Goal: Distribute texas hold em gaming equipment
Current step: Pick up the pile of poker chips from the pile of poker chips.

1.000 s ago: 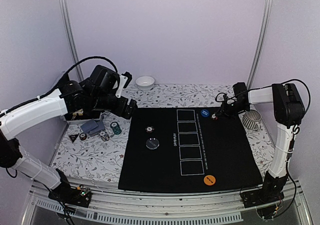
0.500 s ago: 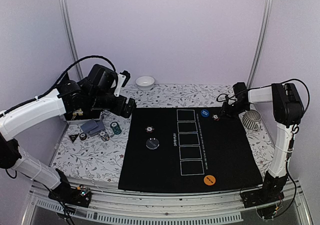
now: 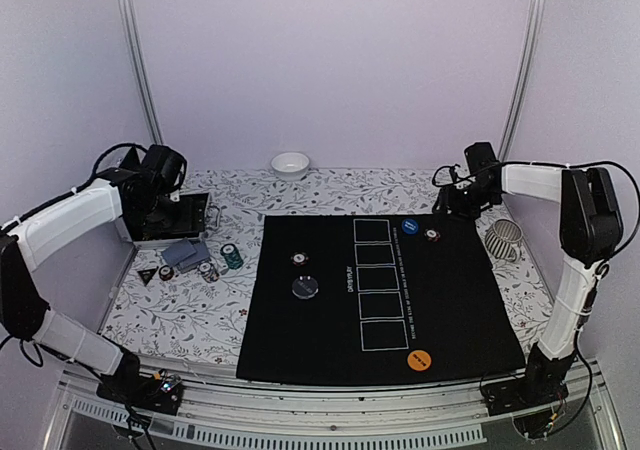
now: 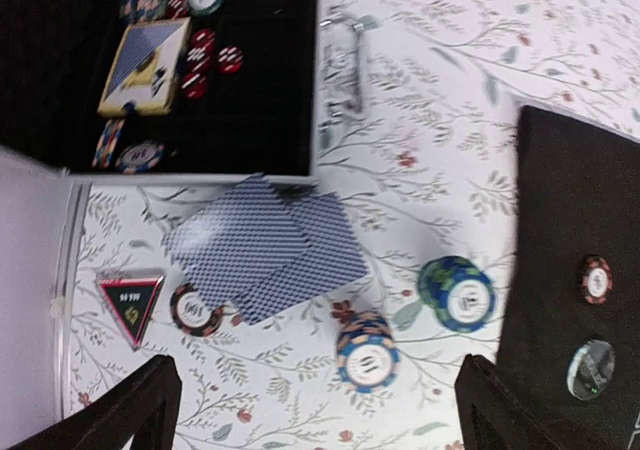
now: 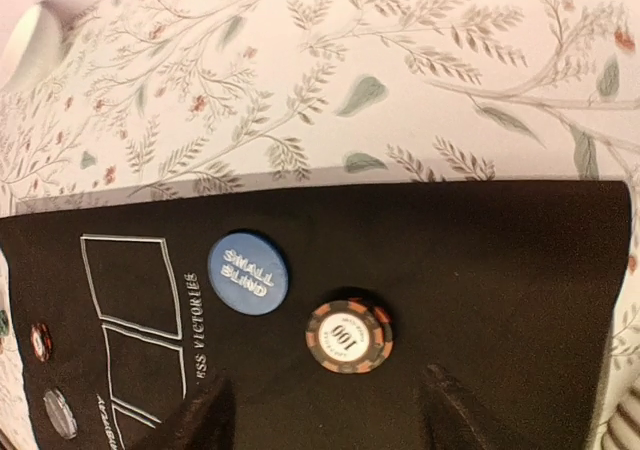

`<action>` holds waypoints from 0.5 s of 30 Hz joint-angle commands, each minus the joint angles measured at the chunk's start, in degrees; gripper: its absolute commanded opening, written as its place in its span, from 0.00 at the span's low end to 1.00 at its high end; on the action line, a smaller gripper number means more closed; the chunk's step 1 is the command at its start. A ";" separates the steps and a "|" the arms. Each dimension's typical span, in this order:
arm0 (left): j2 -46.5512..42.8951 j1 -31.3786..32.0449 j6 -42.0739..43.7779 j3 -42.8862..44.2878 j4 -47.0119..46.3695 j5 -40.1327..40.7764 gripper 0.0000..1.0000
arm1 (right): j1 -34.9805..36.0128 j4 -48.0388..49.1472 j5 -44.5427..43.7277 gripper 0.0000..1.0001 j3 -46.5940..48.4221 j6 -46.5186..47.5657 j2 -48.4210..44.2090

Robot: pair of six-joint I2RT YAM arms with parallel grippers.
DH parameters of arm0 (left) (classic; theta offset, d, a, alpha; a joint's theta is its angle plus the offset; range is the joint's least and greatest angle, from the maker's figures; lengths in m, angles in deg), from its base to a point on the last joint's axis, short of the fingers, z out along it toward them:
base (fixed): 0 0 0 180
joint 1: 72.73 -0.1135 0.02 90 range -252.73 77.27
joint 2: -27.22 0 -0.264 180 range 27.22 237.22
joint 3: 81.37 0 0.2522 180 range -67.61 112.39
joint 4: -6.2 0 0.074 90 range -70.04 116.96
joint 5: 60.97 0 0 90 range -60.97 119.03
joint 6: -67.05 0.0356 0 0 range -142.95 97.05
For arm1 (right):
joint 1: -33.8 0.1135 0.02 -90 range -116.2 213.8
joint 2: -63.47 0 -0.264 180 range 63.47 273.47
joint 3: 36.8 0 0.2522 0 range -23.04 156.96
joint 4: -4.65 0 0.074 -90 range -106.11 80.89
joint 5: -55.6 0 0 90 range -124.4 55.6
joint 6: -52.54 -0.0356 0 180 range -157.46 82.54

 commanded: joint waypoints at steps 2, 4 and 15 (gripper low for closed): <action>-3.41 -9.86 -2.13 -5.53 -1.08 -3.61 0.98 | 3.51 -0.91 -4.33 0.92 2.04 3.54 -9.73; -2.15 -13.72 -1.33 -7.47 -2.21 -4.56 0.98 | 3.97 -1.03 -4.47 0.99 1.89 4.14 -12.06; 8.00 -19.99 -0.50 -13.94 -8.52 -7.99 0.75 | 4.46 -1.45 -3.66 0.99 1.13 5.72 -17.40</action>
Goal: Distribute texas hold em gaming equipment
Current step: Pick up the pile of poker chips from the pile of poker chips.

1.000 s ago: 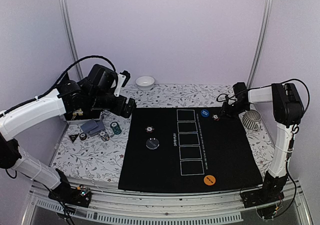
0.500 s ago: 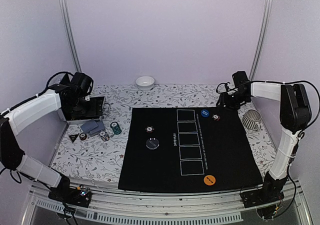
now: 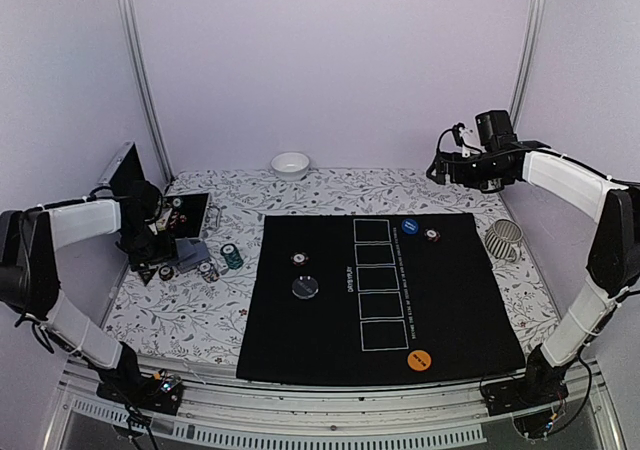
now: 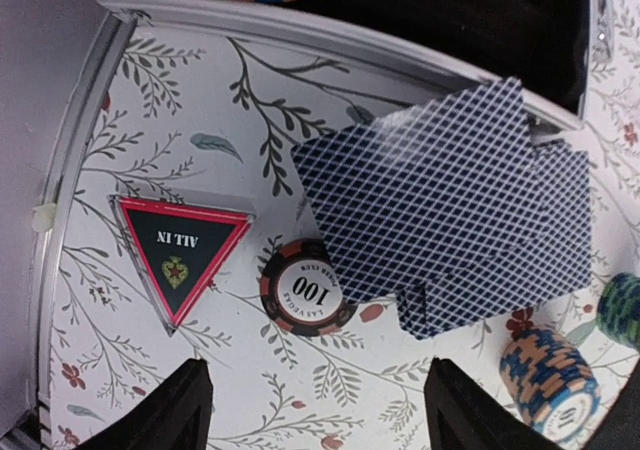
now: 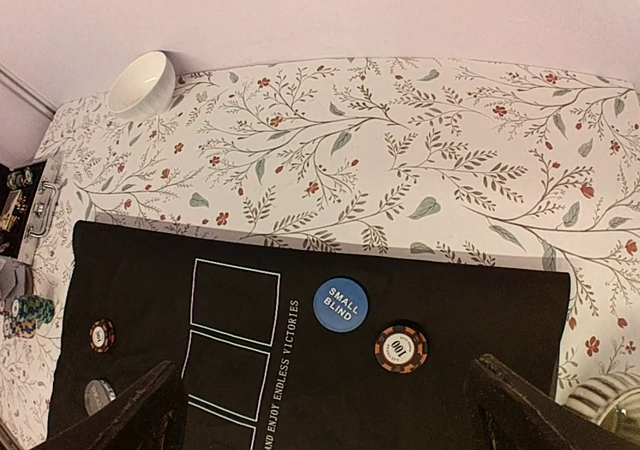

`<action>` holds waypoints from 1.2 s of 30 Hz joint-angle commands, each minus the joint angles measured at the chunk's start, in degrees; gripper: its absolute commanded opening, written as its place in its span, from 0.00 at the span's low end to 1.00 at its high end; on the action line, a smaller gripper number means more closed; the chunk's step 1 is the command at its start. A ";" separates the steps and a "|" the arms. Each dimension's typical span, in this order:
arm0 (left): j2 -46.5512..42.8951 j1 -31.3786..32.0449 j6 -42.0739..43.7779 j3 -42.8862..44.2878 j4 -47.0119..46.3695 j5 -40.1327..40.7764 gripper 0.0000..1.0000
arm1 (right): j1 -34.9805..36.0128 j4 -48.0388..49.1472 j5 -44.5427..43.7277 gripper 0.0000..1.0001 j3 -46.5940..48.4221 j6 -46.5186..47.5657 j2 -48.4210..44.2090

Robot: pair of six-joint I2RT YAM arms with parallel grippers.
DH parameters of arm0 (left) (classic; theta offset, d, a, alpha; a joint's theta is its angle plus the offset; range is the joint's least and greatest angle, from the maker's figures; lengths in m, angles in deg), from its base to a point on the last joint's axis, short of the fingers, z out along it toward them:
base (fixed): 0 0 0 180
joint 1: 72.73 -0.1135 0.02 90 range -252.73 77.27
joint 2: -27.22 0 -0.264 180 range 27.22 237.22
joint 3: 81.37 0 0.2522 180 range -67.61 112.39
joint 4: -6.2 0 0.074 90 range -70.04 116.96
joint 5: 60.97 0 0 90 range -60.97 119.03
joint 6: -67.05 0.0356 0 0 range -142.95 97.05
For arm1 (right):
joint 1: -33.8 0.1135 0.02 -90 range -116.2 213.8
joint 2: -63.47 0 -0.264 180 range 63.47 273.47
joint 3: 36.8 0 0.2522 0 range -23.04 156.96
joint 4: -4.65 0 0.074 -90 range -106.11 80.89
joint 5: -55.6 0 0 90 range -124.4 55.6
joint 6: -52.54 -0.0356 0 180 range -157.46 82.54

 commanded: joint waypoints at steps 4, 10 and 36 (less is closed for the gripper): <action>4.62 -2.72 1.08 -3.46 -5.86 -3.92 0.65 | 0.01 -1.16 0.00 0.99 0.08 1.52 -1.08; 7.97 -3.02 1.84 -3.81 -7.91 -4.34 0.69 | 0.04 -1.16 0.81 0.99 -0.08 1.74 -0.68; 13.62 -3.91 2.55 -2.96 -7.36 -7.74 0.49 | 0.01 -1.16 1.31 0.99 -0.15 2.10 -1.45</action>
